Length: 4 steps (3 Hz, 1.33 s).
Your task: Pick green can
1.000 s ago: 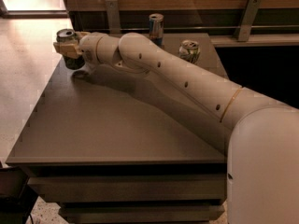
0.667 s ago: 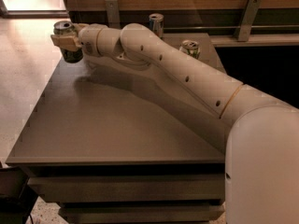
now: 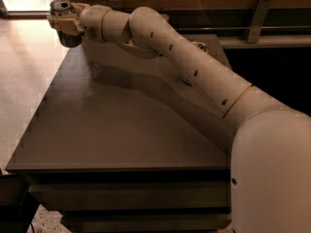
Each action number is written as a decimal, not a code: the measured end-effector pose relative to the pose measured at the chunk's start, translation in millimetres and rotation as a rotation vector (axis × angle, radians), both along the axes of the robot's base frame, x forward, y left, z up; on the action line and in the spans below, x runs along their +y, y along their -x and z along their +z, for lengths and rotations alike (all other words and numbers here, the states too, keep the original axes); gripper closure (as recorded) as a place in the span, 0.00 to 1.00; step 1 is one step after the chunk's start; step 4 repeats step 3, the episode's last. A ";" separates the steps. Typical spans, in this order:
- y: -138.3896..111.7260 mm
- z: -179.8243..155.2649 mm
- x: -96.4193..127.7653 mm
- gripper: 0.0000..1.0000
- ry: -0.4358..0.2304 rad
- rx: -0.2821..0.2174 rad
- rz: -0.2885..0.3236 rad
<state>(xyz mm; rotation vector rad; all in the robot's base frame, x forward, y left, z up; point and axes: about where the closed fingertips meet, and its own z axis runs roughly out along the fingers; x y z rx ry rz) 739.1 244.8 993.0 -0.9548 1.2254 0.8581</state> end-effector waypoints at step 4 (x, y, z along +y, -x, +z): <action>8.7 47.7 -9.4 1.00 -0.051 -0.116 0.017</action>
Offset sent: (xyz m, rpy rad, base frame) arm -0.0116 -0.0220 0.0680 0.0670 -0.1685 0.0081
